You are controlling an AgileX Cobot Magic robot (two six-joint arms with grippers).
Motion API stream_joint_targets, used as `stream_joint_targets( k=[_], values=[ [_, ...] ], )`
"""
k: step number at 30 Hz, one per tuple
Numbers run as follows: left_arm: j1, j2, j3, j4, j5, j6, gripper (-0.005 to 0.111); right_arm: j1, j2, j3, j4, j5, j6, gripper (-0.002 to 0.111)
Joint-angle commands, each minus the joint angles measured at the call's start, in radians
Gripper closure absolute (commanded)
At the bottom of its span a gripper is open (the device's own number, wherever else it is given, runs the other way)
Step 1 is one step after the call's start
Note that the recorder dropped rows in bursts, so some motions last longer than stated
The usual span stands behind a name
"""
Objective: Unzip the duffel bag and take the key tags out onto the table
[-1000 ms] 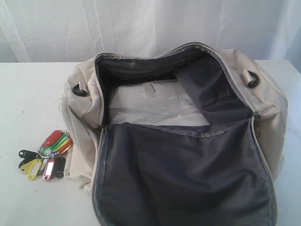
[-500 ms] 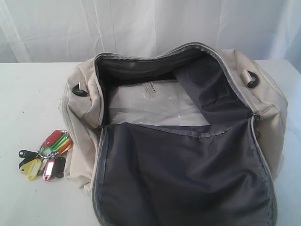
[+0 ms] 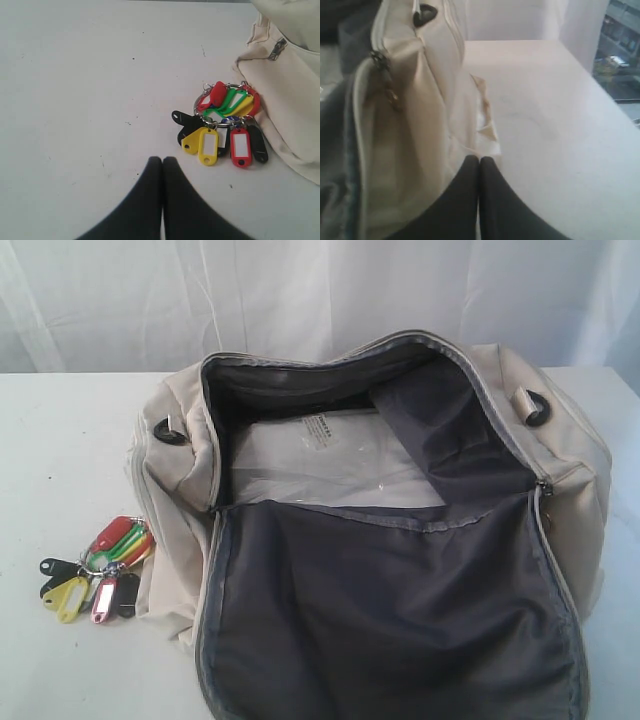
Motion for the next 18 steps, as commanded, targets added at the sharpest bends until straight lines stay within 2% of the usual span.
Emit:
stream_joint_targets(
  k=[1,6,11,18],
  values=[
    [-0.002,-0.004,0.003,-0.003,-0.004,-0.003,0.107,-0.009,-0.003,0.002,0.135,-0.029,-0.008,0.108],
    [-0.002,-0.004,0.003,-0.003,-0.004,-0.003,0.107,-0.009,-0.003,0.002,0.175,-0.029,-0.008,0.108],
    [-0.002,-0.004,0.003,-0.003,-0.004,-0.003,0.107,-0.009,-0.003,0.002,0.337,-0.029,-0.008,0.108],
    [-0.002,-0.004,0.003,-0.003,-0.004,-0.003,0.107,-0.009,-0.003,0.002,0.340,-0.027,-0.008,0.108]
  ],
)
